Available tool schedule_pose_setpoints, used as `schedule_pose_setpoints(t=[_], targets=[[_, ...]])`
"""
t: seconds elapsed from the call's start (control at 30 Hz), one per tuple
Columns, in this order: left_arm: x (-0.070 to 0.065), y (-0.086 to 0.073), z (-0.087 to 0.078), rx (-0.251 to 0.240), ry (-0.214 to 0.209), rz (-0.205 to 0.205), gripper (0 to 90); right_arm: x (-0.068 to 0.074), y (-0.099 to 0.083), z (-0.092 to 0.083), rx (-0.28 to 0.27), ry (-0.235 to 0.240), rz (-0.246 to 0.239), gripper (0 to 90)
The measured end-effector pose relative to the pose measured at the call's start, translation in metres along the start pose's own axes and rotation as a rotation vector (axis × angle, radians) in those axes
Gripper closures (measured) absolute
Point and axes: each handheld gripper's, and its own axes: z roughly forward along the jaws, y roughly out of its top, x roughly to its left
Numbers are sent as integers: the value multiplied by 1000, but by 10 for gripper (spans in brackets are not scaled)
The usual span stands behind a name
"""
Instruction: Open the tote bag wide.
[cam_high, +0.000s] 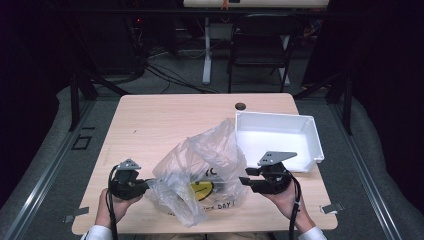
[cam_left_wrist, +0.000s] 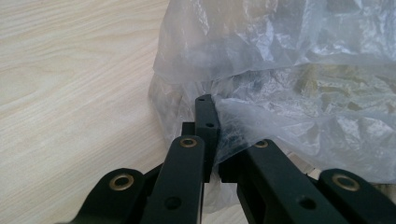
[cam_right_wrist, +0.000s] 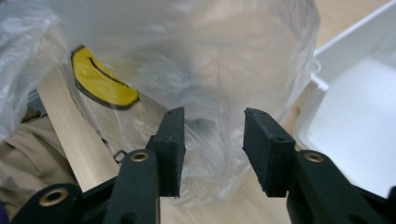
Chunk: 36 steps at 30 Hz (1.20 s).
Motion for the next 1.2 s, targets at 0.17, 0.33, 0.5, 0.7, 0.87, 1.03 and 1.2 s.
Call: schedule_pose_setpoints(t=[0.17, 0.33, 0.5, 0.7, 0.87, 1.03, 1.2], targets=[[0, 1, -3, -4, -8, 16, 824, 7, 6, 1, -27, 8, -24, 476], [-8, 5, -11, -44, -16, 46, 572, 13, 12, 11, -7, -8, -39, 418], [-17, 8, -16, -115, -30, 110, 532, 11, 13, 23, 25, -50, -23, 694], [-19, 9, -12, -119, -26, 120, 709, 5, 12, 27, 32, -73, -12, 900], [-12, 6, -12, -115, -24, 76, 814, 2, 11, 23, 24, -91, -11, 900], [-10, 5, -11, -114, -19, 42, 829, 2, 10, 20, 50, -86, -8, 576], [-8, 5, -9, -108, -16, 18, 836, 12, 9, 19, 68, -42, -43, 296]])
